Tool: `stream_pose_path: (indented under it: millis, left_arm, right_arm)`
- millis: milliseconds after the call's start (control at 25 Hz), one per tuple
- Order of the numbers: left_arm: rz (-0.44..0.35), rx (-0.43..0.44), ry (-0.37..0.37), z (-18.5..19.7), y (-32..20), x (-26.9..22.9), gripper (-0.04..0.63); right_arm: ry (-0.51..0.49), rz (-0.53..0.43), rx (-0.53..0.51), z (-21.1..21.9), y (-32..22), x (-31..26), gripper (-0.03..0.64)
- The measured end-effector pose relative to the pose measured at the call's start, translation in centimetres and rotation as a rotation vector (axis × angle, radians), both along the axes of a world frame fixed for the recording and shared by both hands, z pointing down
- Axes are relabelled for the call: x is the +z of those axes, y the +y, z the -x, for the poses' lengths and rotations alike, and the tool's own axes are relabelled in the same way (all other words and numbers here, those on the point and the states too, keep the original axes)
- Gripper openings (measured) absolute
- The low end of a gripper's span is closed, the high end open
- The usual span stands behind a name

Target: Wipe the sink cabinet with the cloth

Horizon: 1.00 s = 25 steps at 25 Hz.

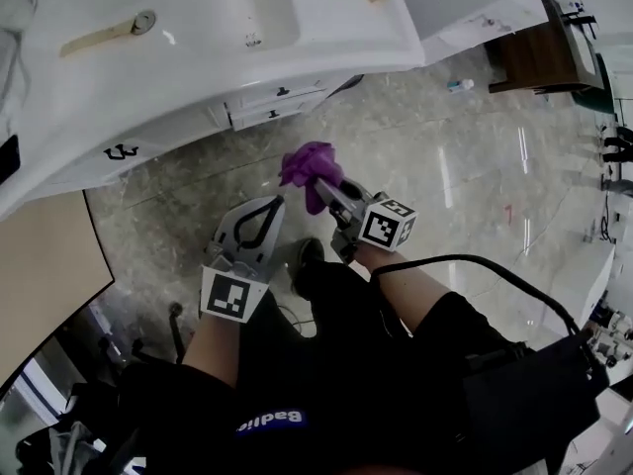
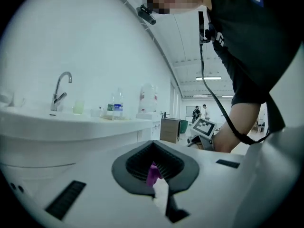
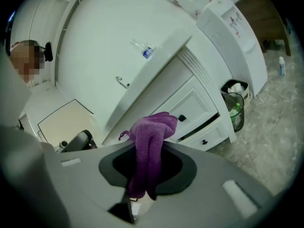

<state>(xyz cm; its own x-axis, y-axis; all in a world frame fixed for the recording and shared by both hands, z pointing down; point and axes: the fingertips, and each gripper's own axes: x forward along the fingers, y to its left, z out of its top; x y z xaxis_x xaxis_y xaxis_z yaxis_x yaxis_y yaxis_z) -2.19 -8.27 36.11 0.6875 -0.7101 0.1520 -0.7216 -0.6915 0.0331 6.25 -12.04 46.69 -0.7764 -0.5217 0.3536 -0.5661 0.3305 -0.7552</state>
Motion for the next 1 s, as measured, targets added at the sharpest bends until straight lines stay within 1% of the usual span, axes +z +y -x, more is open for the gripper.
stream_pose_path:
  millis: [120, 240, 360, 440, 520, 600, 680, 840, 1000]
  left_arm:
    - [0.01, 0.032, -0.013, -1.0, 2.5, -6.6, 0.005]
    - [0.008, 0.063, -0.051, -2.0, 5.2, -12.6, 0.005]
    - [-0.011, 0.056, -0.12, -2.8, 7.7, -17.9, 0.005]
    - [-0.037, 0.038, -0.136, -3.4, 8.5, -21.4, 0.005]
    - [-0.042, 0.016, -0.123, -4.3, 9.5, -24.6, 0.005]
    - [-0.01, -0.01, -0.076, -5.6, 11.1, -27.1, 0.005]
    - [0.029, -0.027, -0.026, -6.4, 12.8, -28.9, 0.005]
    - [0.055, -0.007, 0.02, -6.6, 15.7, -31.4, 0.005]
    - [0.059, 0.041, 0.04, -5.5, 17.8, -33.0, 0.005]
  right_arm:
    - [-0.006, -0.022, -0.024, -0.6, 2.3, -7.2, 0.077]
    - [-0.031, -0.061, -0.059, -1.0, 4.9, -14.2, 0.077]
    - [-0.034, -0.124, -0.129, -0.9, 7.1, -20.1, 0.077]
    - [-0.041, -0.17, -0.183, -0.6, 7.9, -23.2, 0.077]
    - [-0.039, -0.215, -0.238, -0.8, 9.0, -26.0, 0.077]
    - [-0.019, -0.253, -0.275, -1.8, 10.8, -28.6, 0.077]
    - [0.0, -0.283, -0.291, -2.6, 12.5, -30.5, 0.077]
    - [0.033, -0.343, -0.292, -2.9, 15.1, -32.9, 0.077]
    - [0.079, -0.41, -0.239, -2.7, 17.1, -35.2, 0.077]
